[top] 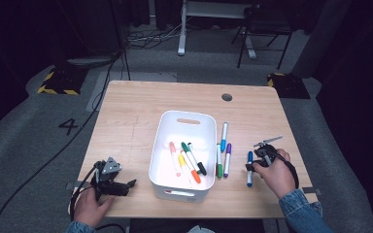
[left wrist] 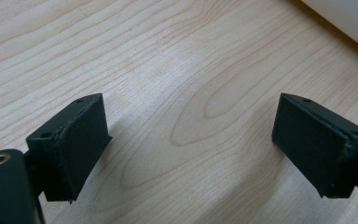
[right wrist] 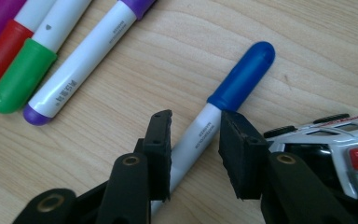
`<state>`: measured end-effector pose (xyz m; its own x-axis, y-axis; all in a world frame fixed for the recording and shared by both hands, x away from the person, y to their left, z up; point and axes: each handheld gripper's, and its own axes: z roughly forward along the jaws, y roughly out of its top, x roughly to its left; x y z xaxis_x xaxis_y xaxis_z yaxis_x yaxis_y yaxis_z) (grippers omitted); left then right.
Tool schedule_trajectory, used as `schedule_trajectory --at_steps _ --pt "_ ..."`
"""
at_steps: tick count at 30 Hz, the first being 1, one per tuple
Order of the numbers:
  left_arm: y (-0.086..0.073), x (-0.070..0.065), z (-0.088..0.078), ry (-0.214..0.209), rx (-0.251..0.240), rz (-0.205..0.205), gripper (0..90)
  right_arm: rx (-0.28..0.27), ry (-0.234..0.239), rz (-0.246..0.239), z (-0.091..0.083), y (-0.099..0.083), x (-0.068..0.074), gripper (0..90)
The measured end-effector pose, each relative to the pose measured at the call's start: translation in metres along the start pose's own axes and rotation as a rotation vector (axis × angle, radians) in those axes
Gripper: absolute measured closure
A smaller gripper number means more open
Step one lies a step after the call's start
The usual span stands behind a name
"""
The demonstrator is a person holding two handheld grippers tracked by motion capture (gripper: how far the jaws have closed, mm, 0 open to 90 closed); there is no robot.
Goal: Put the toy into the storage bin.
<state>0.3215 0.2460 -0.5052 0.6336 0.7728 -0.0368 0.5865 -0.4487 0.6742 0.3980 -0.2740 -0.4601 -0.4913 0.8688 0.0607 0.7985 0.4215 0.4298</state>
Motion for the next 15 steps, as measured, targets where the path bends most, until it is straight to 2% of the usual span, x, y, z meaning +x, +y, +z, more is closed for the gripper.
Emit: schedule_trajectory --at_steps 10,15 --pt "0.0000 0.0000 0.0000 0.000 0.000 0.000 10.8 0.062 -0.014 -0.035 0.0070 0.0008 0.0043 67.0" --pt "-0.0001 -0.0002 -0.0001 -0.001 0.002 -0.003 10.8 0.089 -0.038 -0.087 0.0084 0.0054 0.0071 65.9"
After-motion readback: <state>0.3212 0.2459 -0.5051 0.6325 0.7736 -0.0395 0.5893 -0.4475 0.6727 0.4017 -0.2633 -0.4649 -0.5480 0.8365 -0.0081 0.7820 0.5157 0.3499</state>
